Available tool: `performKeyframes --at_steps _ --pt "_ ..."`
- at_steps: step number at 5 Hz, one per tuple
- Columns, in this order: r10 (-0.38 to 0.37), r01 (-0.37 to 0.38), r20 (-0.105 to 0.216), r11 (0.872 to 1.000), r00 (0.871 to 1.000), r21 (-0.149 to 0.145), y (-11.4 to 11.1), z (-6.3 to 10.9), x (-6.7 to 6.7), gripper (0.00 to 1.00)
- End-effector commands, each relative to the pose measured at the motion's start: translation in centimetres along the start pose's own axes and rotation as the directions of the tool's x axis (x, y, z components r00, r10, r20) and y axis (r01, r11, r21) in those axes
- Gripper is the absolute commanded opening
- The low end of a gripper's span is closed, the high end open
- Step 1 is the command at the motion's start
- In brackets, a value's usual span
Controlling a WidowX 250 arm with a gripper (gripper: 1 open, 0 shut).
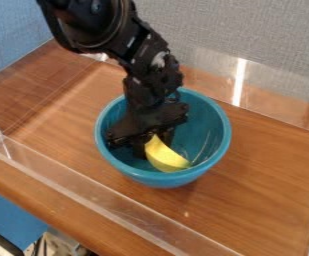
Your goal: Remove the yellow object from the blue bowl and put it on the table
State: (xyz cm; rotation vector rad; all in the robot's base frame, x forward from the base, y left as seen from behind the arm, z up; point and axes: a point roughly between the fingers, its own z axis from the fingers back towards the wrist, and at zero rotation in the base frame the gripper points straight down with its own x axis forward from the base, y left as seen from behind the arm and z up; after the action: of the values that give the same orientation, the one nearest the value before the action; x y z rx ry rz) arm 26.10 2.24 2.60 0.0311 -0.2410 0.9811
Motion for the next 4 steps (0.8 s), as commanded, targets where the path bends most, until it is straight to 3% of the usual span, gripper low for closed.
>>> performKeyframes --at_steps 1,4 --pt "0.122 -0.120 -0.017 0.990 0.992 0.079 1.9 -1.0 1.0 0.00" --pt "0.109 -0.106 -0.030 0.991 0.994 0.076 2.5 -0.6 -2.1 0.00"
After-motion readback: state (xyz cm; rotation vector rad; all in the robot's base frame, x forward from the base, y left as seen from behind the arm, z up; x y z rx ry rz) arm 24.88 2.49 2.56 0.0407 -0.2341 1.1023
